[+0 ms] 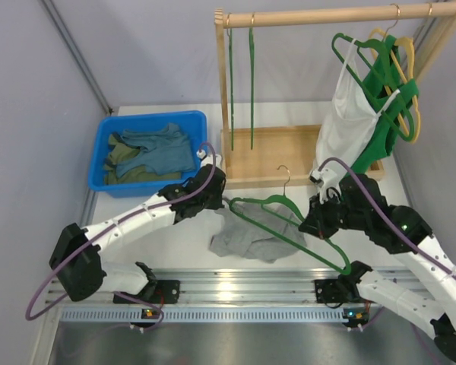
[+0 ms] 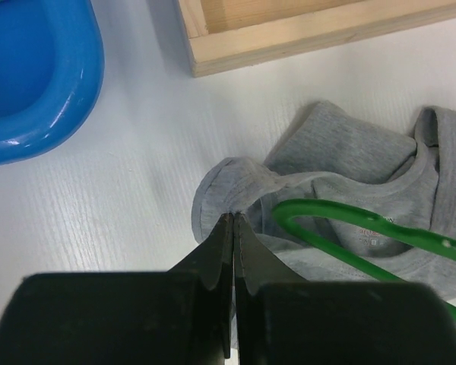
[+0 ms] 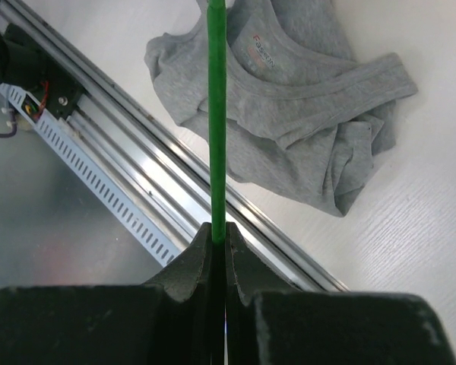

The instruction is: Place the tank top on the hanger

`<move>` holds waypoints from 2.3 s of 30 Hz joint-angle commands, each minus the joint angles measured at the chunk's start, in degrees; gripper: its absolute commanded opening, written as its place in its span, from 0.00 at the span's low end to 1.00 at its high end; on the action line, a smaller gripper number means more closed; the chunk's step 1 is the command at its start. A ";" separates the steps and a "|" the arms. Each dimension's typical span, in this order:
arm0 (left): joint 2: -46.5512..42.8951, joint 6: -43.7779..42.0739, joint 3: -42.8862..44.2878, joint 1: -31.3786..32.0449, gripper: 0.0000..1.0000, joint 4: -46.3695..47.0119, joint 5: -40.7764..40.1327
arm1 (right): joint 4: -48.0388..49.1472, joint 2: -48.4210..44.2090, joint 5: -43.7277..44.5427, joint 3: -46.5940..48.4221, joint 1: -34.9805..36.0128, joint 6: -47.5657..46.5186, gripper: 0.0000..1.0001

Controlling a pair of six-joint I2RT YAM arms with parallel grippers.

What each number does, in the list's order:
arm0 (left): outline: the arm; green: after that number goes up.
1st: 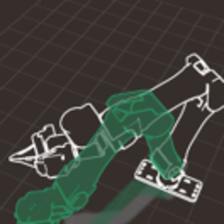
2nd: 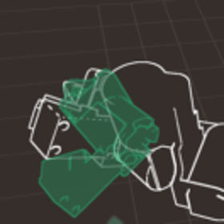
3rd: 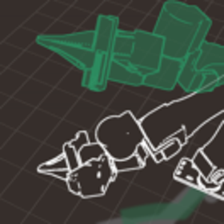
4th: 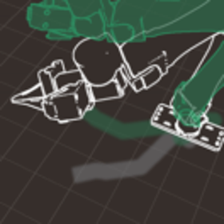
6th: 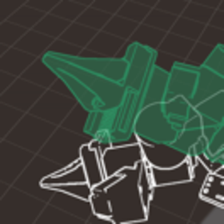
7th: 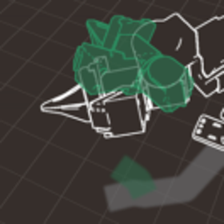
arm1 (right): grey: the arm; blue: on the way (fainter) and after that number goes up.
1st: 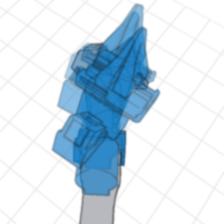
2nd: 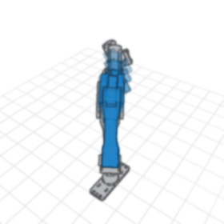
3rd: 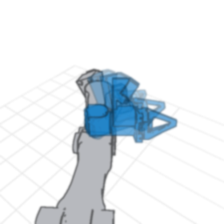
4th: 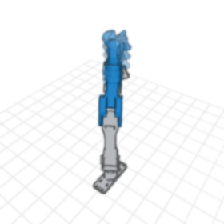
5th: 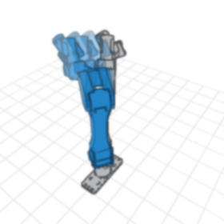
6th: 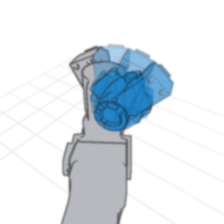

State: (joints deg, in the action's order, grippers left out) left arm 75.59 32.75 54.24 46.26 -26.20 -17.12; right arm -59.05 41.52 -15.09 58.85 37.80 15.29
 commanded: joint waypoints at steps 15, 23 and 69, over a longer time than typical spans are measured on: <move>-6.51 -5.77 8.07 0.94 0.00 -5.35 4.55 | 12.46 -0.82 -8.37 -4.35 0.43 -2.11 0.00; -7.65 -6.12 13.79 4.19 0.00 -10.19 5.44 | 21.06 -4.07 -5.13 -9.36 0.87 -1.40 0.00; -12.05 -4.36 19.33 12.89 0.00 -21.97 -1.77 | 43.23 -3.90 9.91 -18.25 15.99 -0.78 0.00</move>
State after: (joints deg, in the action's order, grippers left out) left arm 64.73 28.40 72.25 58.89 -47.33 -19.22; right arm -21.67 38.33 -7.38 38.48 52.99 16.34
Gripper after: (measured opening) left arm 0.012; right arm 0.035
